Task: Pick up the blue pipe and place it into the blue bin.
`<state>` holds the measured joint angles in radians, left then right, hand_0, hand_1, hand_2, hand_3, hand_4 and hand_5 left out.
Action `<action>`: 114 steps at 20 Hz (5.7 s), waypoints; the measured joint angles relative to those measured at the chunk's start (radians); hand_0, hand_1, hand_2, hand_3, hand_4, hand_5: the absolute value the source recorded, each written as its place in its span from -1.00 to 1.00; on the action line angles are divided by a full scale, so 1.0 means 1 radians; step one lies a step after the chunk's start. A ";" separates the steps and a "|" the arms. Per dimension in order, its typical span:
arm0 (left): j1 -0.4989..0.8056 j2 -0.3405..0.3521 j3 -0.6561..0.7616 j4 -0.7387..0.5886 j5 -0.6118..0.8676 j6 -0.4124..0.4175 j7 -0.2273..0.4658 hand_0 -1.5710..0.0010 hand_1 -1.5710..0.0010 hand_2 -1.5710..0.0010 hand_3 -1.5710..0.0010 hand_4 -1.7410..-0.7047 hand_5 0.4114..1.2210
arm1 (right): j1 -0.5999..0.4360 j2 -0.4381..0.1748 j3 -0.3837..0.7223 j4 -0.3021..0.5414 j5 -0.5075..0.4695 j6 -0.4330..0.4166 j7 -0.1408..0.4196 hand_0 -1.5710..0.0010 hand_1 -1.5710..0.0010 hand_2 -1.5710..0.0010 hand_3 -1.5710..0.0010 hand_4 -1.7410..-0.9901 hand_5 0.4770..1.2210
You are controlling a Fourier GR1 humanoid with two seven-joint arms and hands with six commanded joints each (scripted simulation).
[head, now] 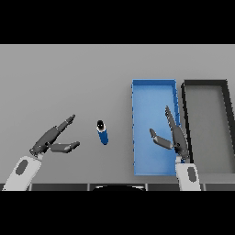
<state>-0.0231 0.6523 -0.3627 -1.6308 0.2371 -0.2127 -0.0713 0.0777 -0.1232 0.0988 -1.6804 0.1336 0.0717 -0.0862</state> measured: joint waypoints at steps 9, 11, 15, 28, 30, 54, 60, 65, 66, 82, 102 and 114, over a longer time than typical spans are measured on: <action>-0.052 -0.141 -0.143 0.024 -0.096 -0.019 0.034 1.00 1.00 1.00 1.00 0.21 -0.92 | 0.007 0.002 -0.006 0.001 -0.006 0.001 -0.012 1.00 1.00 1.00 1.00 0.25 -0.62; -0.085 -0.180 -0.154 0.062 -0.104 -0.019 0.045 1.00 1.00 1.00 1.00 0.21 -0.92 | 0.016 0.012 0.002 -0.021 -0.007 -0.001 -0.002 1.00 1.00 1.00 1.00 0.24 -0.63; -0.128 -0.250 -0.169 0.137 -0.105 -0.029 0.051 1.00 1.00 1.00 1.00 0.20 -0.91 | 0.013 0.001 -0.017 -0.012 -0.021 0.001 0.006 1.00 1.00 1.00 1.00 0.25 -0.65; -0.213 -0.462 -0.153 0.327 -0.084 0.012 -0.041 -0.08 -0.20 -0.29 -0.28 -0.50 0.38 | 0.026 0.003 -0.009 -0.014 -0.011 0.004 -0.014 1.00 1.00 1.00 1.00 0.28 -0.65; -0.199 -0.480 -0.156 0.323 -0.090 0.019 -0.069 -0.41 -0.49 -0.55 -0.48 -0.67 0.60 | 0.017 0.007 -0.009 -0.014 -0.013 0.003 -0.007 1.00 1.00 1.00 1.00 0.28 -0.63; -0.290 -0.465 -0.220 0.054 -0.045 0.044 0.026 -1.00 -1.00 -1.00 -0.84 -0.98 1.00 | 0.037 0.001 -0.012 -0.005 0.002 -0.002 -0.021 1.00 1.00 1.00 1.00 0.50 -0.59; -0.284 -0.450 -0.225 0.054 -0.049 0.045 0.017 -1.00 -1.00 -1.00 -0.83 -0.98 1.00 | 0.057 0.021 -0.008 -0.017 -0.011 -0.006 -0.008 1.00 1.00 1.00 1.00 0.47 -0.62; -0.283 -0.448 -0.240 0.049 -0.057 0.047 0.012 -1.00 -1.00 -1.00 -0.83 -0.98 1.00 | 0.022 -0.045 -0.026 -0.140 -0.230 0.157 0.029 1.00 1.00 1.00 1.00 0.40 -0.77; -0.295 -0.450 -0.233 0.058 -0.052 0.048 0.022 -1.00 -1.00 -1.00 -0.83 -0.98 1.00 | 0.002 -0.079 -0.025 -0.166 -0.274 0.197 0.067 1.00 1.00 1.00 1.00 0.36 -0.80; -0.319 -0.441 -0.234 0.080 -0.034 0.043 0.021 -1.00 -1.00 -1.00 -0.85 -0.98 1.00 | -0.413 -0.186 0.184 -0.269 -0.456 0.436 0.388 1.00 1.00 1.00 1.00 0.26 -0.86; -0.330 -0.412 -0.249 0.071 -0.049 0.034 -0.010 -0.56 -0.54 -0.53 0.33 -0.90 0.95 | -0.674 0.000 0.279 -0.005 -0.502 0.516 0.487 -0.54 -0.55 -0.55 -0.40 -0.34 -0.39; -0.367 -0.382 -0.279 0.101 -0.042 0.041 -0.093 -0.56 -0.28 -0.30 0.47 -0.41 1.00 | -0.604 0.092 0.256 -0.047 -0.400 0.572 0.448 -0.97 -0.97 -0.97 -0.96 -0.30 0.90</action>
<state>-0.3900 0.2701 -0.6414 -1.5297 0.1952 -0.1716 -0.1643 -0.5263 -0.0312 0.3548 -1.7269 -0.2665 0.6435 0.3620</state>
